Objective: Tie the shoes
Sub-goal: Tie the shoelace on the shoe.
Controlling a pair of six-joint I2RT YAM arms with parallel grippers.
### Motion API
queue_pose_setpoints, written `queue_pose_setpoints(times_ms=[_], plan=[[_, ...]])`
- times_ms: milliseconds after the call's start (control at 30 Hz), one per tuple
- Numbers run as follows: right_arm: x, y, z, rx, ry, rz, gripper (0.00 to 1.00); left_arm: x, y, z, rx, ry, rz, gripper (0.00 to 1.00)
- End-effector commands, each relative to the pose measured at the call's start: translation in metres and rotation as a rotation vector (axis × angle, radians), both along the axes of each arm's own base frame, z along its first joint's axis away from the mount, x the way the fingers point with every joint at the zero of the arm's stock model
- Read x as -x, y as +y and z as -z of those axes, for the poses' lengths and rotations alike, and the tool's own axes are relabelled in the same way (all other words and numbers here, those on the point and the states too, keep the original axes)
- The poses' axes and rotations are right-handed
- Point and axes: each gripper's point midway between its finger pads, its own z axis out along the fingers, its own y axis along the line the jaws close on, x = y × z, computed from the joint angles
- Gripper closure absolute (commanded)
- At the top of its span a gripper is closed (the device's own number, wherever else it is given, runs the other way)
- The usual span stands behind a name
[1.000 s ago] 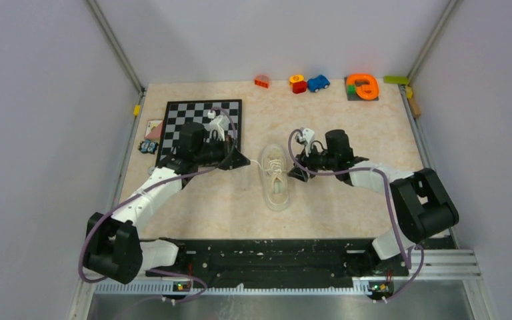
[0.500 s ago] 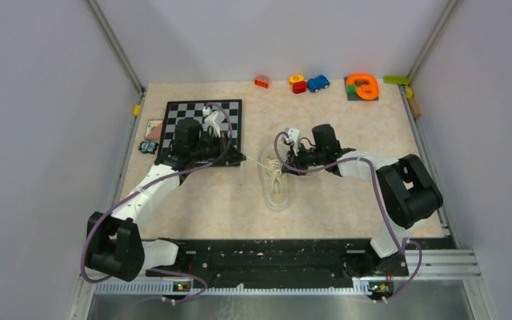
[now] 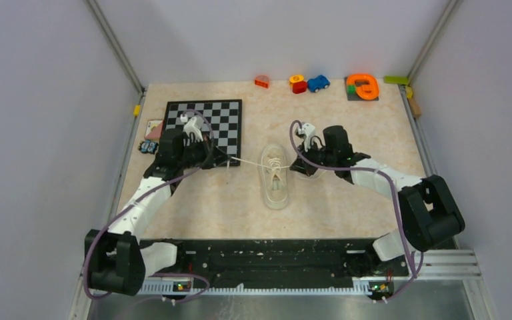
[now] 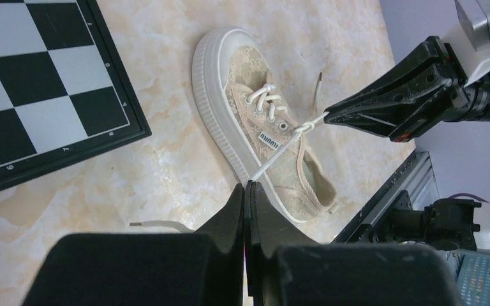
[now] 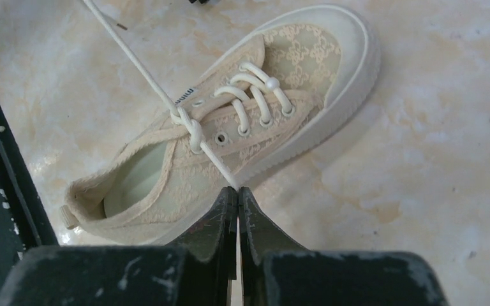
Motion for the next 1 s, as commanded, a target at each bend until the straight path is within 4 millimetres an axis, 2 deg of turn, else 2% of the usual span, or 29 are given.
queue_pose_setpoints(times_ms=[0,67,200,267,400,533,600,700,833,967], plan=[[-0.004,-0.026,0.000,-0.023,0.117,0.195,1.00,-0.010,0.007,-0.020,0.037,-0.132,-0.040,1.00],[-0.004,-0.029,-0.005,-0.042,0.125,0.216,1.00,-0.008,0.004,-0.019,0.045,-0.120,-0.016,1.00],[0.005,-0.009,-0.032,-0.134,0.112,0.127,1.00,-0.002,-0.016,-0.024,0.093,-0.119,0.093,1.00],[0.008,-0.004,-0.033,-0.110,0.123,0.114,1.00,0.002,-0.031,-0.029,0.072,-0.142,0.136,1.00],[0.013,0.005,-0.032,-0.122,0.164,0.091,1.00,0.009,-0.062,-0.051,0.060,-0.206,0.213,1.00],[0.014,0.010,-0.043,-0.169,0.200,0.103,1.00,0.011,-0.084,-0.073,0.073,-0.247,0.287,1.00],[0.013,0.012,-0.051,-0.183,0.202,0.108,1.00,0.011,-0.091,-0.075,0.070,-0.253,0.317,1.00],[0.012,0.013,-0.057,-0.195,0.224,0.132,1.00,0.015,-0.114,-0.072,0.079,-0.214,0.423,1.00],[0.011,0.011,-0.052,-0.192,0.250,0.162,1.00,0.037,-0.145,-0.070,0.053,-0.201,0.529,1.00],[0.006,0.014,-0.047,-0.195,0.267,0.169,1.00,0.047,-0.151,-0.071,0.078,-0.199,0.543,1.00]])
